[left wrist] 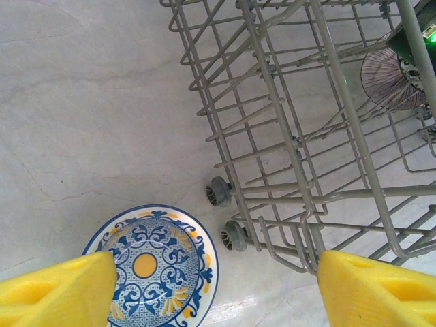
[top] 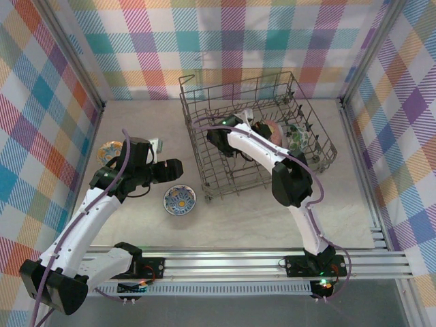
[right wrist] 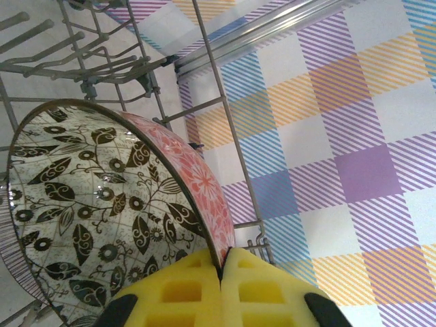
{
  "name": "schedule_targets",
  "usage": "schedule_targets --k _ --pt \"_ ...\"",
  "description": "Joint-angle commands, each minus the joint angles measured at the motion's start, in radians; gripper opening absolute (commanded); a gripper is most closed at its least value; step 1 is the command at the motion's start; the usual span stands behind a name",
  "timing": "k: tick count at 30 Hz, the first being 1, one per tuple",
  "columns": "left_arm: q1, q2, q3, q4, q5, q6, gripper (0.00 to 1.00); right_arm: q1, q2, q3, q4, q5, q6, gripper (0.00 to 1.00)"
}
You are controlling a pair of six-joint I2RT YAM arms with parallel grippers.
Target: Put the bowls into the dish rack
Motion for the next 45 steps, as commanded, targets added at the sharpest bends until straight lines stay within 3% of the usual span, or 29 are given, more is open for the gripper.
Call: schedule_targets --k 1,14,28,30,36,42,45 --pt "0.016 -0.006 -0.006 0.007 0.016 0.007 0.78 0.004 0.042 0.015 0.051 -0.082 -0.046 0.03" --pt "0.016 -0.006 -0.011 0.004 0.019 0.021 0.78 0.013 0.062 0.052 0.056 -0.121 -0.075 0.04" --pt "0.018 0.033 0.023 -0.008 0.01 0.019 0.78 0.024 0.082 0.038 0.152 -0.176 -0.158 0.11" --pt "0.016 0.037 0.027 -0.012 0.007 0.016 0.78 0.024 0.074 0.031 0.181 -0.185 -0.184 0.3" --pt "0.018 0.038 0.034 -0.034 -0.005 0.012 0.78 0.023 0.008 -0.017 0.308 -0.261 -0.274 0.69" --pt "0.024 0.023 0.029 -0.102 -0.066 0.005 0.78 0.023 -0.089 -0.055 0.375 -0.357 -0.31 0.83" --pt "0.047 0.039 0.004 -0.159 -0.1 -0.014 0.8 0.024 -0.174 -0.131 0.457 -0.428 -0.331 0.85"
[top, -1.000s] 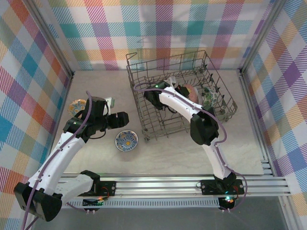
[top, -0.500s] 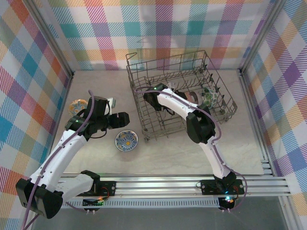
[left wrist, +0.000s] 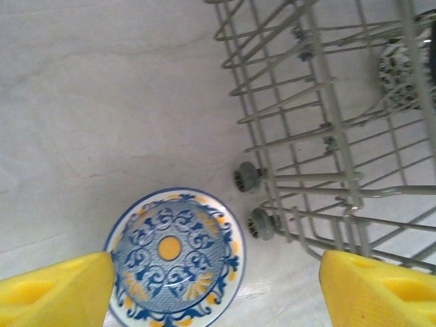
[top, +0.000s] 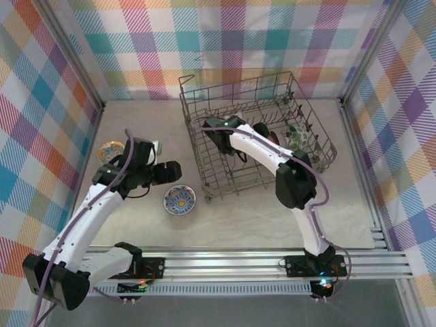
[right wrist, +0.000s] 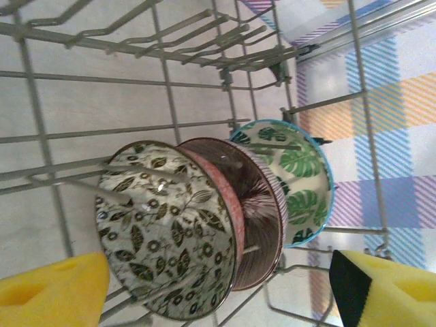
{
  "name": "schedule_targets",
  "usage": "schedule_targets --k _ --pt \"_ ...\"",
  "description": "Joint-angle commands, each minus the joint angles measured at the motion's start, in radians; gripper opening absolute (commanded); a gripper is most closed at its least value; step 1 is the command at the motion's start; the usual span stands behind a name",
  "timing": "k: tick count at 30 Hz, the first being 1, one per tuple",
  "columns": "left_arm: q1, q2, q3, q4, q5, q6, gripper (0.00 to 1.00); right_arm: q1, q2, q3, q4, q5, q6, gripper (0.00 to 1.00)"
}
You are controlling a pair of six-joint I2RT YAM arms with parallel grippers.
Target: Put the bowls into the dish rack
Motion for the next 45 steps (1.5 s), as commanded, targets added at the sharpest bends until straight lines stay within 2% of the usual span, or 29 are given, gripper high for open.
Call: schedule_targets --k 1,4,10,17,23,29,42,45 --pt "0.041 0.004 -0.021 -0.087 -0.042 -0.033 0.8 0.008 -0.119 -0.073 0.111 -0.113 -0.035 0.86" --pt "0.057 -0.011 -0.103 -0.063 -0.015 -0.09 0.81 0.01 -0.191 -0.137 0.154 -0.177 -0.043 0.87" --pt "0.058 -0.046 -0.234 -0.025 -0.034 -0.201 0.81 0.03 -0.345 -0.305 0.246 -0.273 -0.071 0.89" --pt "0.058 0.069 -0.333 0.063 -0.015 -0.238 0.76 0.029 -0.477 -0.481 0.346 -0.357 -0.068 0.89" --pt "0.049 0.175 -0.333 0.086 -0.024 -0.249 0.62 0.03 -0.506 -0.567 0.397 -0.371 -0.089 0.9" --pt "0.036 0.204 -0.333 0.096 -0.035 -0.271 0.41 0.028 -0.509 -0.609 0.444 -0.425 -0.101 0.9" --pt "0.027 0.105 -0.327 0.085 -0.041 -0.27 0.13 0.028 -0.551 -0.617 0.454 -0.464 -0.11 0.9" --pt "0.037 0.084 -0.291 0.048 -0.037 -0.225 0.05 0.028 -0.56 -0.603 0.445 -0.469 -0.12 0.9"
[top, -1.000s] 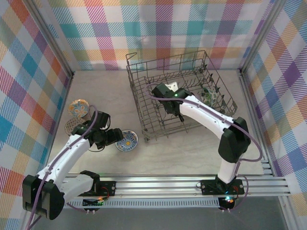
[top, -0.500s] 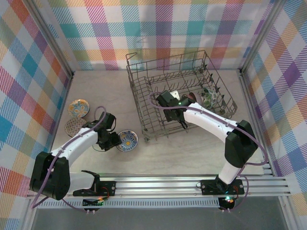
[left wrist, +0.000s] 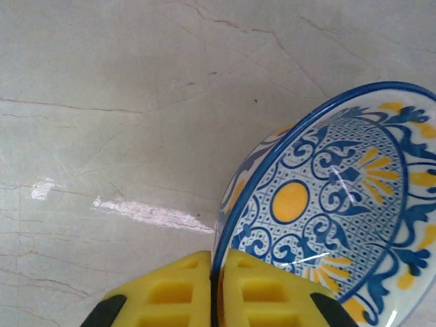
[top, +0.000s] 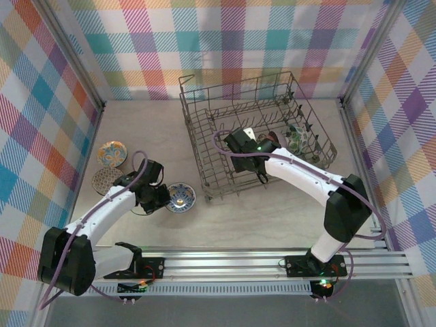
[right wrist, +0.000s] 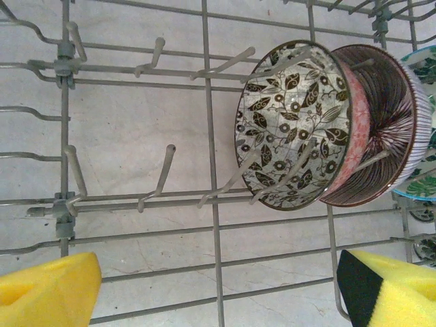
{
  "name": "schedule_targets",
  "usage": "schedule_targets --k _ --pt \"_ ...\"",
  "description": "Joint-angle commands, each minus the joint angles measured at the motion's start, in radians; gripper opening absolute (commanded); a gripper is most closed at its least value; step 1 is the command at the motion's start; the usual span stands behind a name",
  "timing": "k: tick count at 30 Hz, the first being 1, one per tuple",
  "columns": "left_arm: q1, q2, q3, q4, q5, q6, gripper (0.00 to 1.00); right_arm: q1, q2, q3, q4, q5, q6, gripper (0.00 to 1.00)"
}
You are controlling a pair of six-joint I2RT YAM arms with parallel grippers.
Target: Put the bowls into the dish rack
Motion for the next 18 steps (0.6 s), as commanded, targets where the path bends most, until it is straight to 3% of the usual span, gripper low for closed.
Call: schedule_targets --k 1,6,12,18 --pt "0.017 -0.031 0.068 -0.088 -0.031 0.064 0.03 0.005 -0.032 0.025 -0.002 -0.022 -0.03 0.9" --pt "0.057 -0.086 0.21 -0.197 -0.068 0.162 0.0 0.006 -0.018 0.126 -0.011 -0.096 -0.11 0.88" --pt "0.07 -0.122 0.237 -0.182 -0.047 0.189 0.0 0.025 0.035 0.302 -0.07 -0.205 -0.142 0.85" --pt "0.072 -0.151 0.335 -0.197 -0.079 0.243 0.0 0.063 0.119 0.443 -0.12 -0.226 -0.178 0.82"
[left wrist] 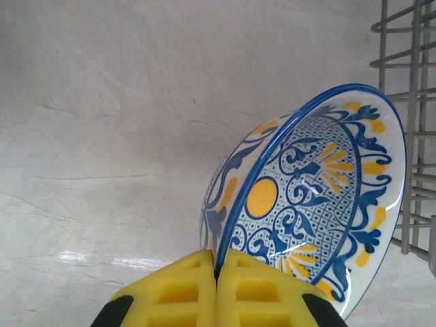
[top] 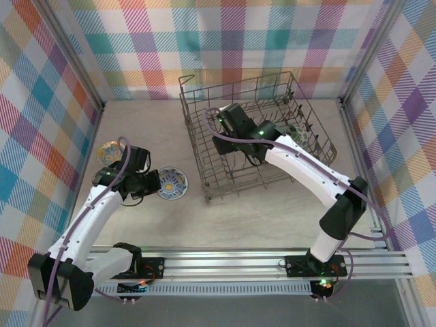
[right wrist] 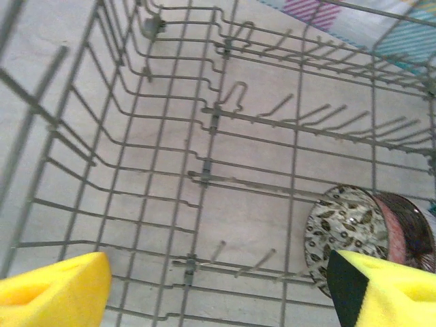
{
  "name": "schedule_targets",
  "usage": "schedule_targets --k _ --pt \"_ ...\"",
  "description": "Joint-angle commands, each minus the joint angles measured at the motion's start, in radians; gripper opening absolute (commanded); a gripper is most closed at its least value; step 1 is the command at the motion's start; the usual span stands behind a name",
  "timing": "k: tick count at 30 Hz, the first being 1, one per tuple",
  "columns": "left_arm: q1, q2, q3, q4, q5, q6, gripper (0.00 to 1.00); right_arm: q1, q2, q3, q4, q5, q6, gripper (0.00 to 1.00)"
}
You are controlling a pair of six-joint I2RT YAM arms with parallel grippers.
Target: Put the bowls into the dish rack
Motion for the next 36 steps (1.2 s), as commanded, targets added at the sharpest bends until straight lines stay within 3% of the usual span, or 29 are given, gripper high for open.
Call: schedule_targets --k 1,8,19,24,36 --pt "0.013 -0.04 0.111 0.001 -0.019 0.06 0.0 0.015 0.064 0.084 -0.072 -0.064 -0.024 0.81" --pt "0.013 -0.041 0.254 -0.011 -0.045 0.101 0.0 0.047 0.143 0.236 -0.09 -0.198 -0.029 0.74" --pt "0.01 -0.055 0.307 0.061 0.043 0.075 0.0 0.071 0.15 0.316 -0.095 -0.4 -0.027 0.66" --pt "-0.005 -0.05 0.308 0.105 0.092 0.042 0.0 0.071 0.169 0.346 -0.123 -0.406 -0.003 0.62" --pt "-0.112 -0.067 0.313 0.134 0.039 0.001 0.0 0.071 0.171 0.329 -0.145 -0.417 0.038 0.55"
